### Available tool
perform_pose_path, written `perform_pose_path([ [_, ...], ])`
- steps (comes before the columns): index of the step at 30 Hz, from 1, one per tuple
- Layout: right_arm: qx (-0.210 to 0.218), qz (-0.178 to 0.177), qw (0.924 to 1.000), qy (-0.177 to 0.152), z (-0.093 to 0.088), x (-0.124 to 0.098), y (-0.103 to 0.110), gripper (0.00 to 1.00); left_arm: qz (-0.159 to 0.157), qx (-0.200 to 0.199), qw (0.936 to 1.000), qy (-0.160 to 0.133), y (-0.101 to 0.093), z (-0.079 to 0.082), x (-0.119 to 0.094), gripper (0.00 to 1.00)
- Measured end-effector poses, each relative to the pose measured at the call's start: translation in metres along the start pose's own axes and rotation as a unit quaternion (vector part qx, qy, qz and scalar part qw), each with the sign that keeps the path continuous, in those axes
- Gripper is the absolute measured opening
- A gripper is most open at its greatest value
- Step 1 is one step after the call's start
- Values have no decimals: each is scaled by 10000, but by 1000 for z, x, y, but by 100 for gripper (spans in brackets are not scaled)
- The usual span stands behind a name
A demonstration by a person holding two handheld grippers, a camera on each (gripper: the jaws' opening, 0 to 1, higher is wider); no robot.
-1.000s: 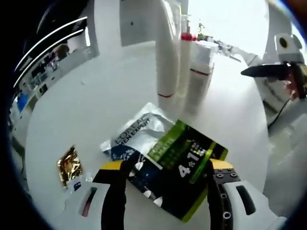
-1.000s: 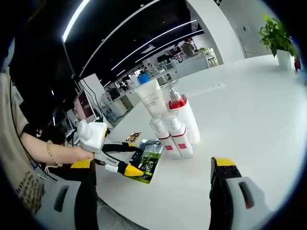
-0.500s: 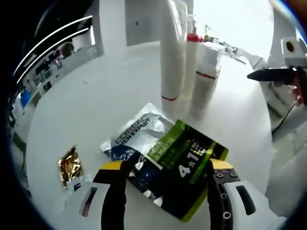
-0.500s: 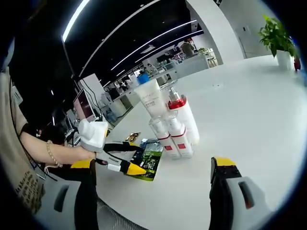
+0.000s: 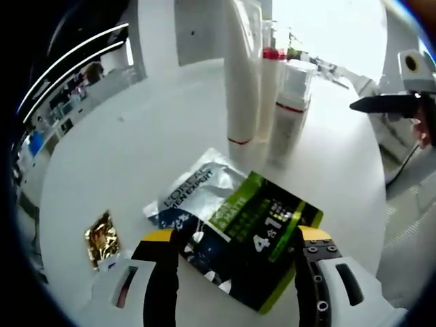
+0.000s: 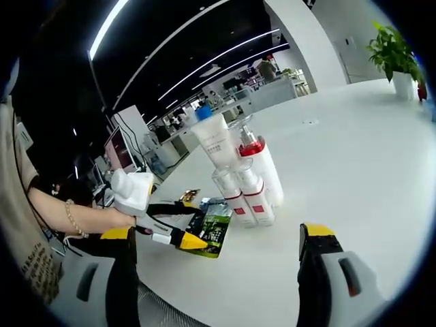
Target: Arrange the skincare products in the storage area until every visible bottle or jar stands upright without overlapping.
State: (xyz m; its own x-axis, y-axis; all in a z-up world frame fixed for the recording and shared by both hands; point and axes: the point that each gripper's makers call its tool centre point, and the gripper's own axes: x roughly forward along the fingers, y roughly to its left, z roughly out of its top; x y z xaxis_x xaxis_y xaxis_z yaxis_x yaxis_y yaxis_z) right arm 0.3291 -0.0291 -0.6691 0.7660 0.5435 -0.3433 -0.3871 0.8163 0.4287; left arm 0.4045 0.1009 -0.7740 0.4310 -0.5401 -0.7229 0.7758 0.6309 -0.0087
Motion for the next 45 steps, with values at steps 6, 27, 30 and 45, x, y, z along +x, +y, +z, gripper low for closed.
perform_pose_path([
  [6, -41, 32, 10000, -19, 2, -1, 2, 99, 47, -101, 9999, -14, 1, -1, -9, 68],
  [27, -288, 131, 9994, -107, 10, -13, 9, 99, 246, -849, 9958, -229, -5, -17, -54, 78],
  [30, -312, 147, 9993, -134, 12, -15, 11, 99, 287, -953, 9946, -289, -6, -18, -63, 80],
  [45, -543, 201, 9980, -240, 15, -22, 20, 99, 434, -1491, 9865, -512, -15, -35, -102, 89],
])
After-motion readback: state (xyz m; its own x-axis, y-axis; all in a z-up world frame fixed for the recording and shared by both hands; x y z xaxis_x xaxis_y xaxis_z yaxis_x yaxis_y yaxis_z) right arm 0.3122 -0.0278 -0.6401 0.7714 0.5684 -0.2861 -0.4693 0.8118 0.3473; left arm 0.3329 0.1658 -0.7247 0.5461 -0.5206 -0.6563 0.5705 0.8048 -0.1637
